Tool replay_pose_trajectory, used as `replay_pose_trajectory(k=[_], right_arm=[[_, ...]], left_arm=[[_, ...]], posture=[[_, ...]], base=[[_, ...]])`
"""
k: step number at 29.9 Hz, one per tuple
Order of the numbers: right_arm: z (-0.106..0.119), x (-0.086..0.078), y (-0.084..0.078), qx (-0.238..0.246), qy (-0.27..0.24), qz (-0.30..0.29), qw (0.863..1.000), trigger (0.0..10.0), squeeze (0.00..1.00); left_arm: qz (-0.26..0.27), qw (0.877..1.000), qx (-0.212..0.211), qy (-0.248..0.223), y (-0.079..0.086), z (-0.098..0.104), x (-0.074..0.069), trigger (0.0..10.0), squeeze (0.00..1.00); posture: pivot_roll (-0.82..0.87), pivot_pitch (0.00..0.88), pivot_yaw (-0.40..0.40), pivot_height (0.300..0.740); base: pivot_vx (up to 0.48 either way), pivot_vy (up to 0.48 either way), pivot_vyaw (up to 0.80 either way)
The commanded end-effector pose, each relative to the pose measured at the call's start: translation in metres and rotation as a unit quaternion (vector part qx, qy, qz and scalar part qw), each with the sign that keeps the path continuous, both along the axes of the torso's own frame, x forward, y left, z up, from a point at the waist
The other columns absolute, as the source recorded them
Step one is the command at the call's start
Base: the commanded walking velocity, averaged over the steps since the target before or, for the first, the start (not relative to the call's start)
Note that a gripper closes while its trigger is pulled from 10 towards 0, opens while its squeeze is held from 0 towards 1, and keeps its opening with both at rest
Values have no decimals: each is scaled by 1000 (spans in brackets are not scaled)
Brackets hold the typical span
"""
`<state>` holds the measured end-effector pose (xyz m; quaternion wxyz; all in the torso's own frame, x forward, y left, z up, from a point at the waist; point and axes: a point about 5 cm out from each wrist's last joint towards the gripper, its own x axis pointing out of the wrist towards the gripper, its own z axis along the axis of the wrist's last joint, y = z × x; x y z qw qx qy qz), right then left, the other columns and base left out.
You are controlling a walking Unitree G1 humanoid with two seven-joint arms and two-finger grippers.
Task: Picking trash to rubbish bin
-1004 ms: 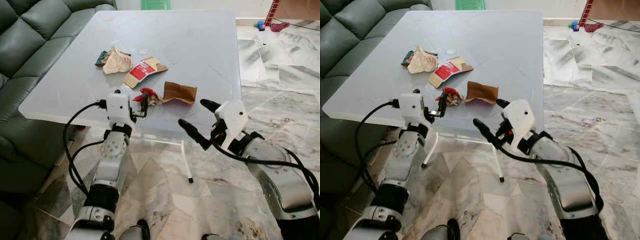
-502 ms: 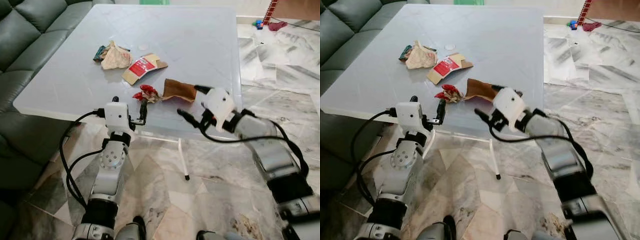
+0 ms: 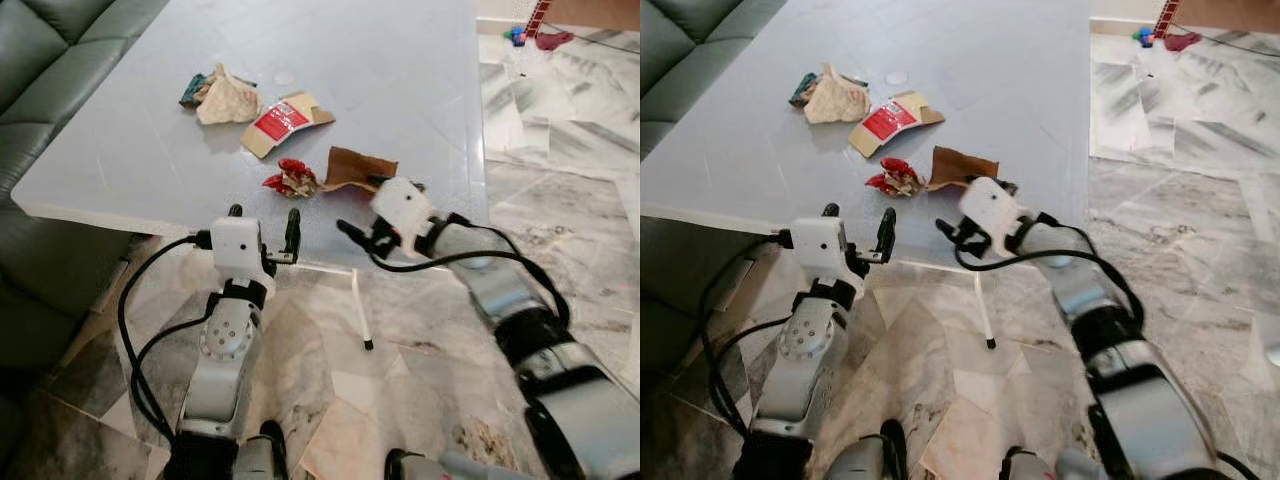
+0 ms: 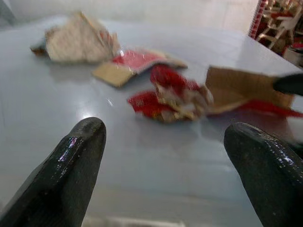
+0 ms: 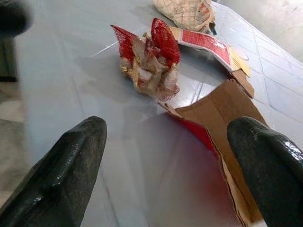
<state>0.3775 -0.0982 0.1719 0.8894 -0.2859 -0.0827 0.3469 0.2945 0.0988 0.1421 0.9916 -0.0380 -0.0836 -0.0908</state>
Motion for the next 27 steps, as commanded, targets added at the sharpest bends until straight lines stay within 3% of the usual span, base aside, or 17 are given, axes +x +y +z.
replay_pose_trajectory(k=[1,11,12,13,14,27], right_arm=[[2,4,2,-2,-14,-20,1000,10000,0],[8,13,14,12,-34,-64,997,10000,0],[9,14,14,16,-31,-73,997,3333,0],[9,14,14,16,-31,-73,997,3333,0],[9,15,13,18,-29,-79,996,0,0],[9,21,9,40,-5,-114,993,0,0]], left_arm=[[-45,999,-11,10,-11,1,-7,10000,0],[-130,991,-6,40,-29,3,-26,10000,0],[-135,990,-3,46,-28,2,-29,10000,0],[-135,990,-3,46,-28,2,-29,10000,0],[-135,990,-2,48,-27,1,-30,10000,0],[-149,987,-2,65,-28,4,-34,10000,0]], posture=[[1,272,14,740],[31,281,13,740],[37,281,13,740],[37,281,13,740],[38,281,13,740],[46,273,10,740]], base=[[0,0,0],[0,0,0],[0,0,0],[0,0,0],[0,0,0],[0,0,0]])
